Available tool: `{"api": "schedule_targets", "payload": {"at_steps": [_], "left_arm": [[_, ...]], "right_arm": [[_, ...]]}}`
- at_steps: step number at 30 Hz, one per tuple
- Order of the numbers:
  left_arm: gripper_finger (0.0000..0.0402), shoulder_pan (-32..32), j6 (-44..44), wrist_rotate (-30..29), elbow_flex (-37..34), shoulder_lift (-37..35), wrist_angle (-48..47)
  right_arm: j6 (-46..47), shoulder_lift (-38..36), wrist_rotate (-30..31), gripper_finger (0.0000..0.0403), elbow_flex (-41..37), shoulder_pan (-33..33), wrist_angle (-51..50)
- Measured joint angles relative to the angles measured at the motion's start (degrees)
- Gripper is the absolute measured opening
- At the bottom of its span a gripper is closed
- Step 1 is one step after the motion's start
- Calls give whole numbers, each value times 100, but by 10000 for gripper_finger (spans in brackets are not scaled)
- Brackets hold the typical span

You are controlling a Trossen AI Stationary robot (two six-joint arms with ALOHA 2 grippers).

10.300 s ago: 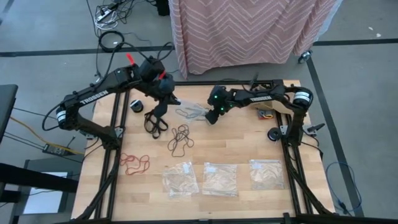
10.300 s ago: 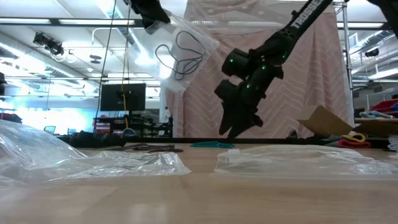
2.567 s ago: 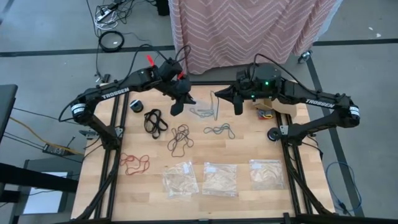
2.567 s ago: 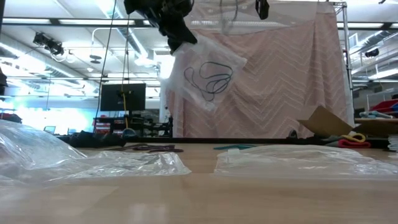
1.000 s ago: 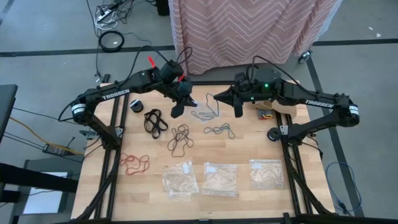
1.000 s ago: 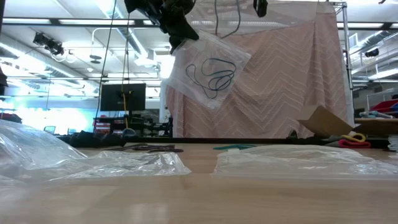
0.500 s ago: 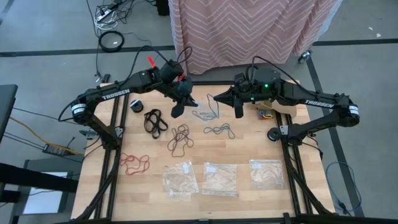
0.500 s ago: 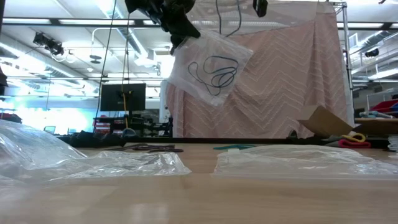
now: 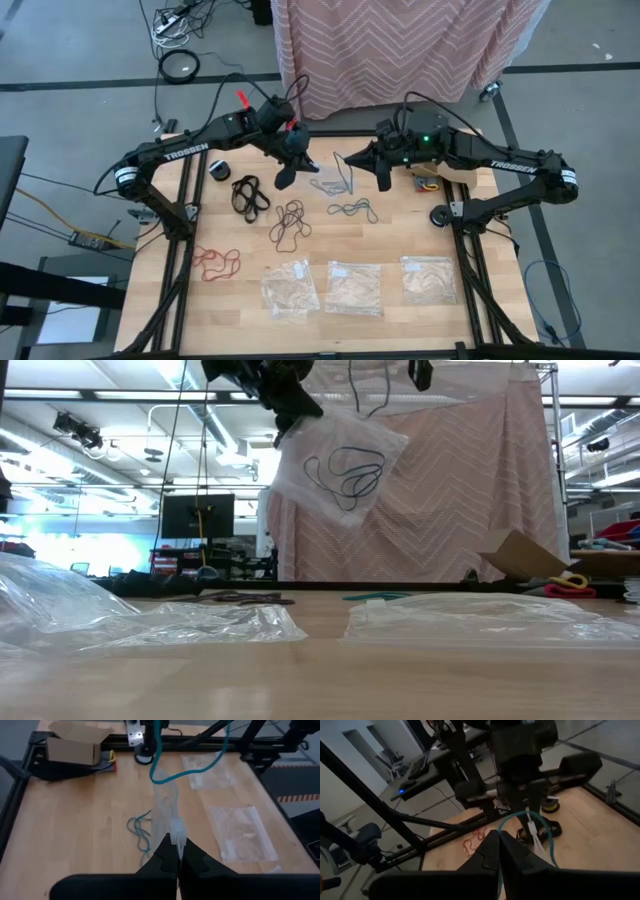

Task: Sort rubber bands
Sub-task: Put the blue rubber band into the top transparent zip bag

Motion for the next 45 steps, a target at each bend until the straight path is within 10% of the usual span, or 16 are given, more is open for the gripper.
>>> {"api": "schedule_targets", "payload": {"at_steps": [45], "left_arm": [[0,-166,-137,200,-9,175,610]], "right_arm": [[-186,375,-34,0,-4,-149,543]]}}
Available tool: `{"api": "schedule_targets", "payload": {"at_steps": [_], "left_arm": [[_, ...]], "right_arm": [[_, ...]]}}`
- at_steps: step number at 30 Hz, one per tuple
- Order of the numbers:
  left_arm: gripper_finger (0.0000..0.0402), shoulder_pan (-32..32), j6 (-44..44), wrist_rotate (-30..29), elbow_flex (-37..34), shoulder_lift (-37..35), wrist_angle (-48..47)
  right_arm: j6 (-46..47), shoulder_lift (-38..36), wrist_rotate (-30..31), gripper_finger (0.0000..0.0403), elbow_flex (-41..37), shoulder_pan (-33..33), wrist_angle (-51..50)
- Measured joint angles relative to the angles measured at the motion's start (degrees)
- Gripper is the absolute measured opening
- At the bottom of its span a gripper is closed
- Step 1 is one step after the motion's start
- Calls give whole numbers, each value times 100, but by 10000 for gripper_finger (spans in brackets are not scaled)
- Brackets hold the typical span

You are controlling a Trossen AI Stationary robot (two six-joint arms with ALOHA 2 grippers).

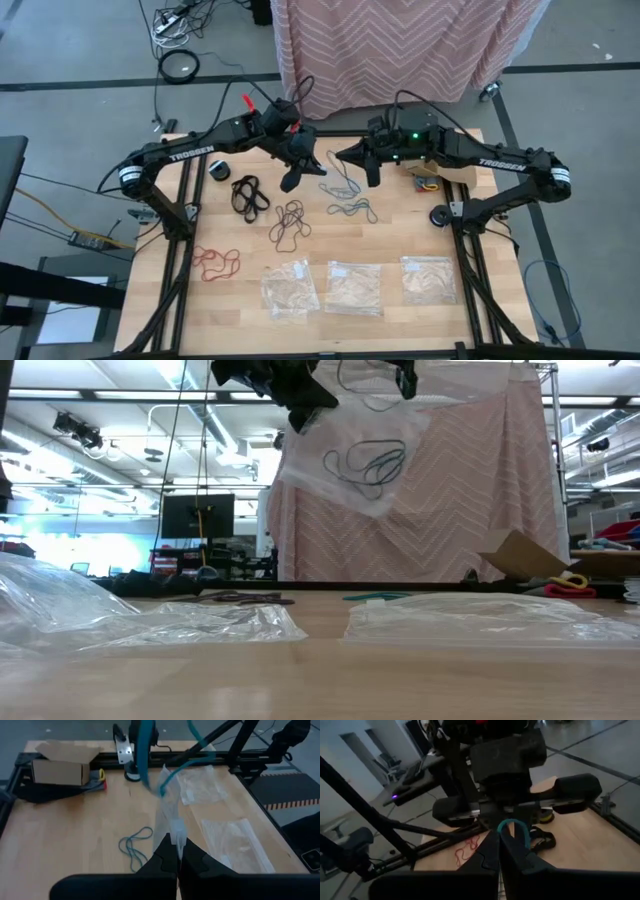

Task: Sort rubber bands
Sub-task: Put the blue rubber band into the top transparent zip bag

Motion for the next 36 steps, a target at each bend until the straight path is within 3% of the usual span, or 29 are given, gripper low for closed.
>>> {"api": "schedule_targets", "payload": {"at_steps": [11,15,21,36], "left_arm": [[0,59,17,-19,0,-52,-127],[0,104,33,-93,0,-52,-265],[0,146,55,-140,2,-55,-278],[0,125,10,53,9,-61,-161]], "right_arm": [[-382,-56,369,0,4,-2,-1362],[-608,-62,134,0,177,1,-1632],[-949,-71,-38,0,510,10,-2912],[-979,591,-260,0,518,-77,-2456]]}}
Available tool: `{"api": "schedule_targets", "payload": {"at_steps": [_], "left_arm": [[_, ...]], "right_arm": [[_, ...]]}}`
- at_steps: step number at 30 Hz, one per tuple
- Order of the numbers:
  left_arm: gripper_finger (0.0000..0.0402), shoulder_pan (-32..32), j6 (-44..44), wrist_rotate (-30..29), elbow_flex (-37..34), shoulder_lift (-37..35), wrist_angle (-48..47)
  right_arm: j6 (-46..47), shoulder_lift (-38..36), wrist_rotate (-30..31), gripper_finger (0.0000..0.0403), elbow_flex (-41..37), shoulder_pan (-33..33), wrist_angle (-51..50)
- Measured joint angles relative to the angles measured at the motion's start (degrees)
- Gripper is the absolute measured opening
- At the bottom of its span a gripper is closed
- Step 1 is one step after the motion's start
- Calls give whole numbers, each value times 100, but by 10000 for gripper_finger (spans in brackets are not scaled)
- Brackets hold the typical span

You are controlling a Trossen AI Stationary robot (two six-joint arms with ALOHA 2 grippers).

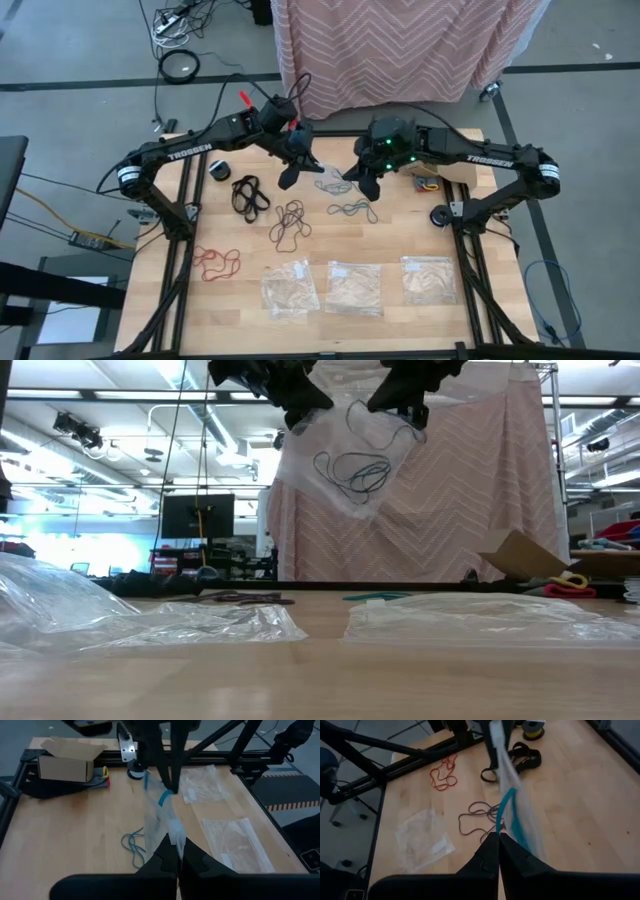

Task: Sort rubber bands
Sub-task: Put the blue rubber band into the top transparent zip bag

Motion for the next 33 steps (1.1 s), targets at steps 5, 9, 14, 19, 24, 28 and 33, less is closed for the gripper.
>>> {"api": "schedule_targets", "payload": {"at_steps": [5,9,14,19,24,28,33], "left_arm": [[0,0,21,9,0,0,-201],[0,0,23,9,0,0,-176],[0,0,27,10,0,0,-109],[0,0,32,9,0,0,-97],[0,0,35,9,0,0,-66],[0,0,38,12,0,0,-75],[0,0,40,11,0,0,-115]], "right_arm": [[39,-48,-25,0,8,-84,321],[50,-18,-243,0,4,-177,158],[59,111,-298,0,6,-181,172],[58,286,-309,0,7,-148,113],[-22,555,-481,2,7,-151,94],[-103,715,-1228,32,7,-113,276],[113,723,-1409,122,7,-115,376]]}}
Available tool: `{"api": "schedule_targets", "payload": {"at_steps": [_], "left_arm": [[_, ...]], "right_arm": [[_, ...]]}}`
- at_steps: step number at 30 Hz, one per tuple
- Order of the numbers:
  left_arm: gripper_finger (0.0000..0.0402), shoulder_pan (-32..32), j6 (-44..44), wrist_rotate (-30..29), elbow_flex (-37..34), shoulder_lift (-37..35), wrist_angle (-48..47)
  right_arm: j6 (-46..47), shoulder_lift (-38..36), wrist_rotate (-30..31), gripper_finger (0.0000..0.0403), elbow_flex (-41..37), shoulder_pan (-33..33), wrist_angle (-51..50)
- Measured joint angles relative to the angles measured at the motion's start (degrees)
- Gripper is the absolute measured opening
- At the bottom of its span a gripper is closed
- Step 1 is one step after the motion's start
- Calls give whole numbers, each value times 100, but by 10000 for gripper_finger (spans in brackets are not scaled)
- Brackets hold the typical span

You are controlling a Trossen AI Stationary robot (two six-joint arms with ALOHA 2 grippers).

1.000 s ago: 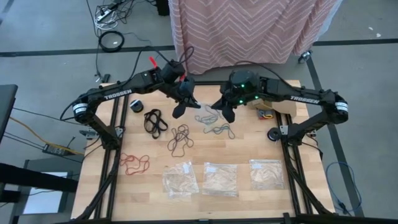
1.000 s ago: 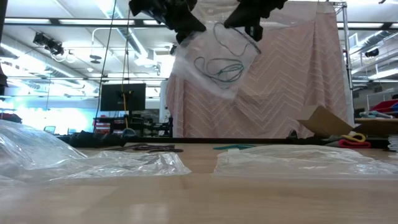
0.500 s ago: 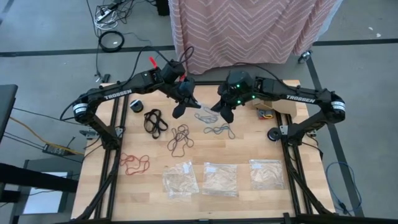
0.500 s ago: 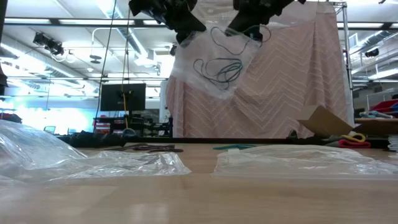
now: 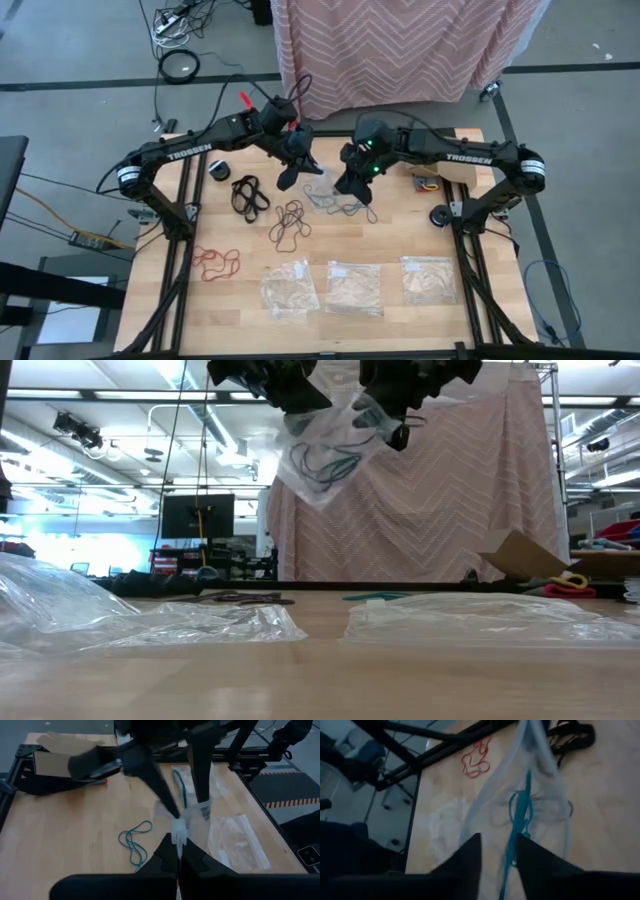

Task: Sort rubber bands
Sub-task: Put the blue rubber band into the top transparent zip bag

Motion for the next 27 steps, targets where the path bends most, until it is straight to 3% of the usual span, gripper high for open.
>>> {"api": "schedule_targets", "payload": {"at_steps": [5,9,16,19,27], "left_arm": [[0,0,134,0,0,0,-120],[0,20,179,-14,0,0,-319],[0,88,323,-205,0,-2,-600],[0,130,351,-210,0,-2,-596],[0,315,470,-219,0,-81,-1097]], "right_arm": [[397,-61,-126,211,0,-86,216],[602,-130,-280,236,-2,-154,560],[643,-686,-228,206,2,-184,1194],[611,-930,116,187,2,-213,1031],[204,-1014,1690,155,-4,-259,-1513]]}}
